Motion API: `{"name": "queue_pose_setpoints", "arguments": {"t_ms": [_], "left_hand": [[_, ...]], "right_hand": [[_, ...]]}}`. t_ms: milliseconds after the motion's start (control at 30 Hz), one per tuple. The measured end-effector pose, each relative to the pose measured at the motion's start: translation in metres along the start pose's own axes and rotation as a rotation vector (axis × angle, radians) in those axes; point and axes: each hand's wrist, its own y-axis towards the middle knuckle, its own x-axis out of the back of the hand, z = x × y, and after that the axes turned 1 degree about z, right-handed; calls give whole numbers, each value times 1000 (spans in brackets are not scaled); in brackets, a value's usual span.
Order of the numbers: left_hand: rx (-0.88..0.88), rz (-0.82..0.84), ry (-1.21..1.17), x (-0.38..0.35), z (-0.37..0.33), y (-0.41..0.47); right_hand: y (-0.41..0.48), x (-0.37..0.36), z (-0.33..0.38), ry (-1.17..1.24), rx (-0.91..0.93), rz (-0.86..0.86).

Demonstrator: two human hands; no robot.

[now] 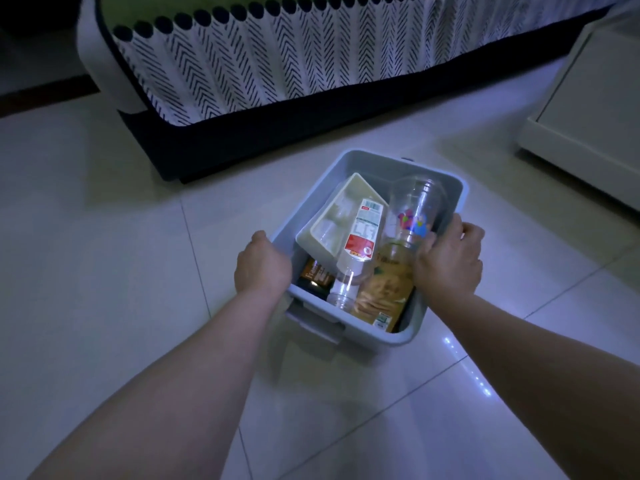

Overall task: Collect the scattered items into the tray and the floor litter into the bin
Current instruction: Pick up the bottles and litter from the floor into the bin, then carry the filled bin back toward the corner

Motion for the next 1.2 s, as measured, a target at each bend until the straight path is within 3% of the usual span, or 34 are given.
{"name": "queue_pose_setpoints", "arguments": {"t_ms": [100, 200, 400, 567, 900, 1200], "left_hand": [[-9, -82, -70, -9, 2, -7], [89, -139, -139, -12, 6, -28], [287, 16, -85, 2, 25, -74], [392, 166, -70, 31, 21, -87], [486, 247, 11, 174, -21, -123], [520, 296, -20, 335, -59, -126]], "right_hand": [[-10, 1, -4, 108, -168, 77], [-21, 11, -5, 131, -247, 130], [-34, 40, 7, 117, -373, 334], [-34, 81, 35, 91, -323, 454], [-53, 205, 124, 60, -302, 536], [-61, 308, 244, 70, -251, 615]]}}
